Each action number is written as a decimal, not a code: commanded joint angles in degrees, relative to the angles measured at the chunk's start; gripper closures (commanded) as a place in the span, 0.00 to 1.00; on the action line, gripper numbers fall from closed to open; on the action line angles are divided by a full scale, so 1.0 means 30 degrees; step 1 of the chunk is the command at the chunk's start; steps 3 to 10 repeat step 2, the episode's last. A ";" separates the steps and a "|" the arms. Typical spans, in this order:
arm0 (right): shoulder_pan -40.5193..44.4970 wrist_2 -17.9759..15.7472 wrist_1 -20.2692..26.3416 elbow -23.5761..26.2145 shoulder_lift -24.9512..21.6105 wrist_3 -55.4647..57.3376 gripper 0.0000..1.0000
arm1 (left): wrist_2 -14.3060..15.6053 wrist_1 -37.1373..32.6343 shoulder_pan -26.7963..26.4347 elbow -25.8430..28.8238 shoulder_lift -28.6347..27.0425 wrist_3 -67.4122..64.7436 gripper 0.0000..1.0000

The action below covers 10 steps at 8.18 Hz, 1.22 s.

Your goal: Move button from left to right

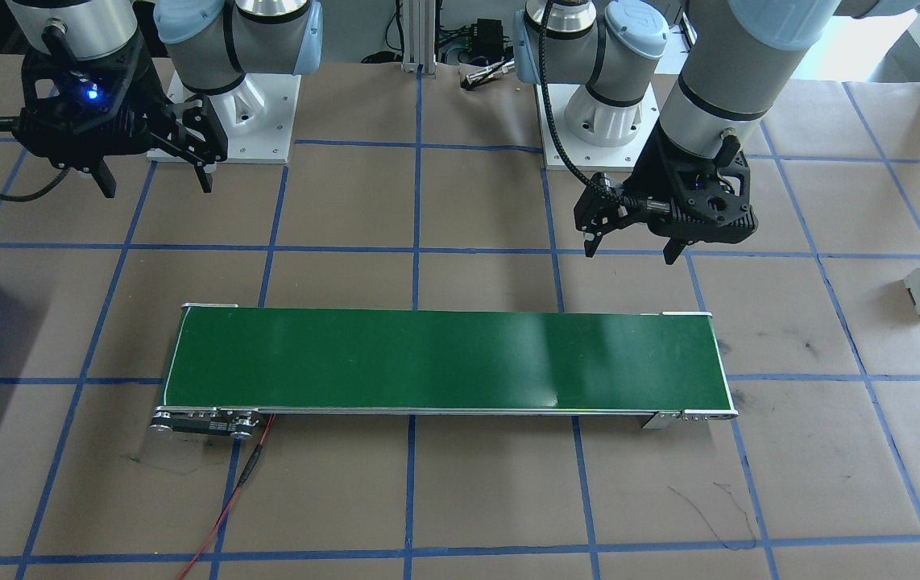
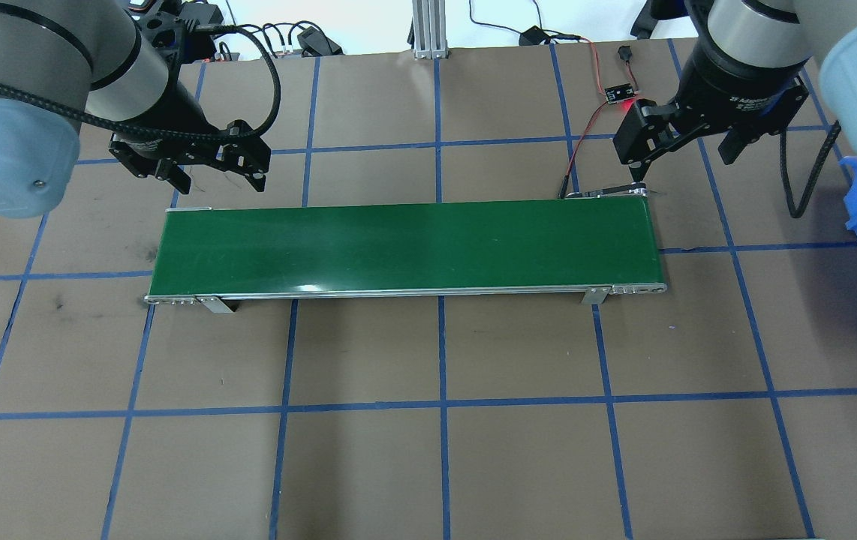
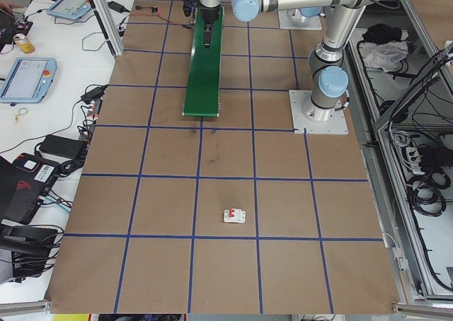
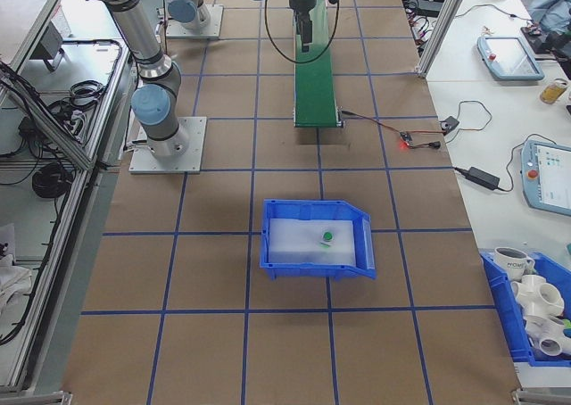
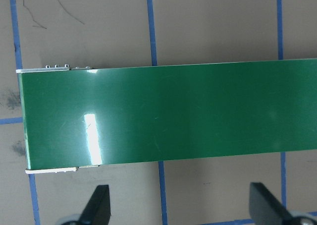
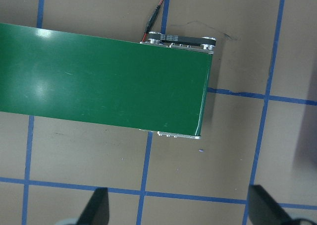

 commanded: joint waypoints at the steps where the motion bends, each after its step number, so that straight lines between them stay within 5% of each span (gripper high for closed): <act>1: 0.0016 -0.0035 -0.0027 0.0000 0.0021 0.0021 0.00 | 0.0028 -0.0028 0.0029 -0.0018 -0.0014 0.0028 0.00; 10: 0.0016 -0.0035 -0.0085 0.0000 0.0021 0.0021 0.00 | 0.0028 -0.0029 0.0029 -0.0018 -0.0014 0.0028 0.00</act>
